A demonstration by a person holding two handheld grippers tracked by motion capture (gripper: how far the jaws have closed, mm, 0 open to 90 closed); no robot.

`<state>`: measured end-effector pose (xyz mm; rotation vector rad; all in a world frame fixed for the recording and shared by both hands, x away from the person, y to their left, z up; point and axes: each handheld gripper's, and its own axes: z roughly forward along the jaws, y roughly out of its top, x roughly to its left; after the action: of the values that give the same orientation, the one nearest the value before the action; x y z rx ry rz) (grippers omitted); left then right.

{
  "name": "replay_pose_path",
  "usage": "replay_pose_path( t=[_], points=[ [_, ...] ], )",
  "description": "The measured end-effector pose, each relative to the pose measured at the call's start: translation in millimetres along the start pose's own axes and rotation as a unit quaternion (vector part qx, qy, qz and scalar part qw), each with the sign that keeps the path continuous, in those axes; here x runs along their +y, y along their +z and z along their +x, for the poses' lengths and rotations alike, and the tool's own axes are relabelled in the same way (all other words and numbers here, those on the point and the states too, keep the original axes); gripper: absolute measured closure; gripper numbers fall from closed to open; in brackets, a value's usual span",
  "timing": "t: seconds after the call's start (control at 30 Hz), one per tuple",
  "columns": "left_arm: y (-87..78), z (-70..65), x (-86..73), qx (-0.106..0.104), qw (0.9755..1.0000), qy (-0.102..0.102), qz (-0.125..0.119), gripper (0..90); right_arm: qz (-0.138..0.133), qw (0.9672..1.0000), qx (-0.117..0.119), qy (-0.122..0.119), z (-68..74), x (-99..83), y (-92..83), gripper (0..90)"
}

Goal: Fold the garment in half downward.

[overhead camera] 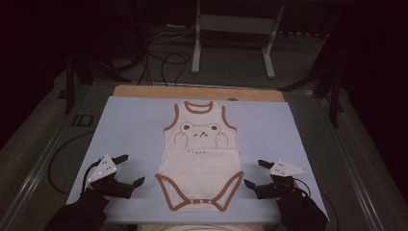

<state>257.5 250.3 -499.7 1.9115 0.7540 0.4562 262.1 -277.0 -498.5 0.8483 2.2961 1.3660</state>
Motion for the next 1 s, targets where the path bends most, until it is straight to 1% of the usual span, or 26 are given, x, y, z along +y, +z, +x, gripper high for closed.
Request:
replay_pose_path(
  t=[0.03,0.1,0.17,0.23,0.3,0.37,0.57,0.6,0.63,0.7,0.73,0.77,0.8,0.83,0.87,0.9,0.93,1.0],
  points=[
    [1.1,0.2,-0.2,-0.003,1.0,-0.004,0.001,0.1,0.001,1.0,0.003,-0.003,0.1,-0.4,-0.4,8.9],
    [1.5,0.0,-0.2,-0.003,1.0,-0.003,0.002,0.1,0.002,1.0,0.002,-0.005,0.3,-0.5,-0.2,8.9],
    [2.3,-0.1,0.4,-0.005,1.0,-0.003,0.004,0.1,-0.003,0.9999,0.012,-0.005,-0.1,-1.3,0.3,8.9],
    [3.2,-0.5,0.7,-0.007,1.0,-0.004,0.002,0.1,-0.003,0.9999,0.013,-0.008,0.0,-1.8,0.1,8.9],
    [3.6,-2.0,1.8,-0.011,0.9999,0.001,-0.002,0.1,-0.005,0.9998,0.018,-0.002,-0.2,-2.5,0.1,8.9],
    [3.3,-2.7,2.1,-0.014,0.9999,0.002,-0.005,0.1,-0.008,0.9998,0.019,-0.002,-0.1,-2.7,-0.2,8.9],
    [2.5,-5.5,3.8,-0.021,0.9997,0.008,-0.012,0.1,-0.01,0.9997,0.02,-0.01,5.0,0.7,-2.3,8.9],
    [2.9,-5.4,4.0,-0.028,0.9994,0.01,-0.015,0.1,-0.009,0.9997,0.02,-0.012,6.5,1.7,-3.9,8.9],
    [2.9,-5.4,4.0,-0.028,0.9994,0.01,-0.015,0.1,-0.01,0.9997,0.02,-0.012,7.1,2.7,-4.5,8.9],
    [3.6,-5.0,4.5,-0.034,0.9993,0.009,-0.014,0.1,-0.013,0.9995,0.024,-0.014,8.8,6.2,-5.9,8.9],
    [3.6,-5.0,4.5,-0.034,0.9993,0.009,-0.014,0.1,-0.013,0.9995,0.024,-0.014,8.8,6.2,-5.9,8.9],
    [3.2,-5.3,5.1,-0.034,0.9993,0.01,-0.015,0.1,-0.017,0.9993,0.029,-0.014,10.9,9.6,-6.5,8.9],
    [2.7,-5.7,6.0,-0.035,0.9992,0.01,-0.016,0.1,-0.013,0.9993,0.032,-0.015,12.2,11.1,-6.9,8.9],
    [2.3,-6.5,6.8,-0.038,0.9991,0.011,-0.018,0.1,-0.013,0.9993,0.032,-0.015,12.2,11.1,-6.9,8.9],
    [1.9,-8.5,7.9,-0.041,0.9989,0.014,-0.019,0.1,-0.015,0.9992,0.032,-0.021,14.7,13.4,-7.7,8.9],
    [2.0,-9.7,8.5,-0.046,0.9986,0.016,-0.019,0.1,-0.017,0.9991,0.034,-0.017,16.6,14.5,-8.4,8.9],
    [2.5,-10.9,9.3,-0.048,0.9986,0.018,-0.016,0.1,-0.018,0.999,0.034,-0.023,17.5,15.1,-8.8,8.9],
    [2.5,-12.1,9.7,-0.047,0.9985,0.021,-0.018,0.1,-0.02,0.9988,0.04,-0.02,19.8,16.2,-9.2,8.9]
  ],
)
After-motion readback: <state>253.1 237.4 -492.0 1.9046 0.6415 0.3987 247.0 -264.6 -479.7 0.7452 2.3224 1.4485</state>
